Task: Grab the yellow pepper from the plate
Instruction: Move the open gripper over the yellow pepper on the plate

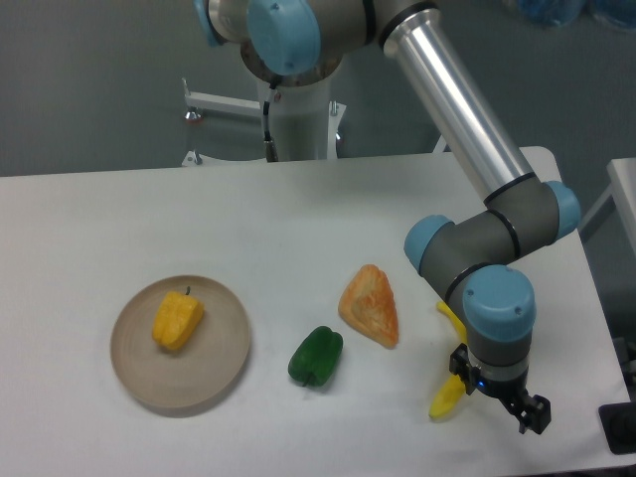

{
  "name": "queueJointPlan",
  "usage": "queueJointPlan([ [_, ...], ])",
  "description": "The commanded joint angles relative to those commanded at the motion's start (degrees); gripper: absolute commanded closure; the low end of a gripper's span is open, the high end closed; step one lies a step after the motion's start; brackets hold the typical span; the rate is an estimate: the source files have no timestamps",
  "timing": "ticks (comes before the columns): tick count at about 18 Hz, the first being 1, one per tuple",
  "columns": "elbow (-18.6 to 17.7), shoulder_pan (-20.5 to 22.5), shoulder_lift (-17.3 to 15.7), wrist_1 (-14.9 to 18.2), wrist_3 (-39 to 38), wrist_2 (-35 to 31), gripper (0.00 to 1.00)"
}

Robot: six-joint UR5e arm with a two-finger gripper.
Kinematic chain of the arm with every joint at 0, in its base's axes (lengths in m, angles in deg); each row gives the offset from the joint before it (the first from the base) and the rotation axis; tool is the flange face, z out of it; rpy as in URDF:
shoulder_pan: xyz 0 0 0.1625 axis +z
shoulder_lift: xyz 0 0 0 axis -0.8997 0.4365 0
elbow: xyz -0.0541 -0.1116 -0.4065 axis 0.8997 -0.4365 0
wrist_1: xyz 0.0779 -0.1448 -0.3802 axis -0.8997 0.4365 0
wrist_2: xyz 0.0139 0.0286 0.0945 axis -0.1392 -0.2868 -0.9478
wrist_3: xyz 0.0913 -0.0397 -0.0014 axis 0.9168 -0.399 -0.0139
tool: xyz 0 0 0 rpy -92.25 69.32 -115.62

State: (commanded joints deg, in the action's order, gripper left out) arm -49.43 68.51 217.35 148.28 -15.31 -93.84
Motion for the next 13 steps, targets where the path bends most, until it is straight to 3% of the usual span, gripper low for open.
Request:
queueJointPlan([
  [7, -2.63, -0.53, -2.45, 0.00, -1.93, 0.09, 0.00],
  [11, -9.47, -0.53, -8.16, 0.35, -3.07, 0.09, 0.00],
  [13, -13.52, -0.70, -12.73, 0.96, -4.65, -0.09, 0.00],
])
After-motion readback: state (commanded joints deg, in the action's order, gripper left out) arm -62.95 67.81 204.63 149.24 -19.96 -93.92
